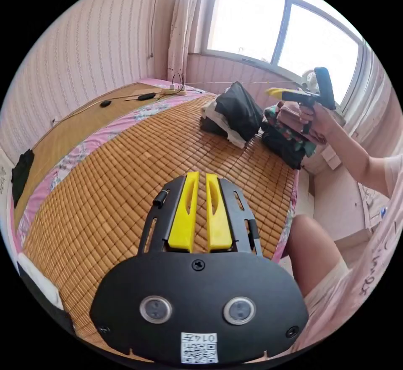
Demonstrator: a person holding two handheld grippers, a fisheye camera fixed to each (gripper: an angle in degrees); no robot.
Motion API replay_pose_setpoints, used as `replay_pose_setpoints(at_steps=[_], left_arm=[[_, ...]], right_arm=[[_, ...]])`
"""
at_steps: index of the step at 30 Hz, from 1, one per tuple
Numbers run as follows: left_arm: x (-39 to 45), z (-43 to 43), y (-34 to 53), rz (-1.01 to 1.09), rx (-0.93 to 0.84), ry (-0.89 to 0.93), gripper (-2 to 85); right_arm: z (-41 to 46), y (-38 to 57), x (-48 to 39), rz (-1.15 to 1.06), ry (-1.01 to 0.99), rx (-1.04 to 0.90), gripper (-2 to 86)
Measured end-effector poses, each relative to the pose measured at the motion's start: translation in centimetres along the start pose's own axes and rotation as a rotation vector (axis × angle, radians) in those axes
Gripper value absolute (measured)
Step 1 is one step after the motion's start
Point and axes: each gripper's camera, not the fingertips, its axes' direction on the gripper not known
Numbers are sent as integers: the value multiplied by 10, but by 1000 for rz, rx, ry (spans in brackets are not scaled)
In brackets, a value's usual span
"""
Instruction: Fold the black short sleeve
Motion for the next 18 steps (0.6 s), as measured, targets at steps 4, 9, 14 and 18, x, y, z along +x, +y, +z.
replay_pose_setpoints(at_steps=[4, 9, 14, 18], left_arm=[[-21, -80, 122, -114, 15, -92, 49], [-74, -195, 294, -446, -11, -283, 51], [-115, -279, 417, -685, 92, -462, 56], [-149, -324, 505, -772, 98, -649, 56]], right_arm=[[121, 44, -120, -22, -159, -170, 117], [233, 26, -255, -66, -436, -349, 124], [292, -57, -384, -332, -477, -404, 113], [332, -128, -483, -655, -472, -381, 99]])
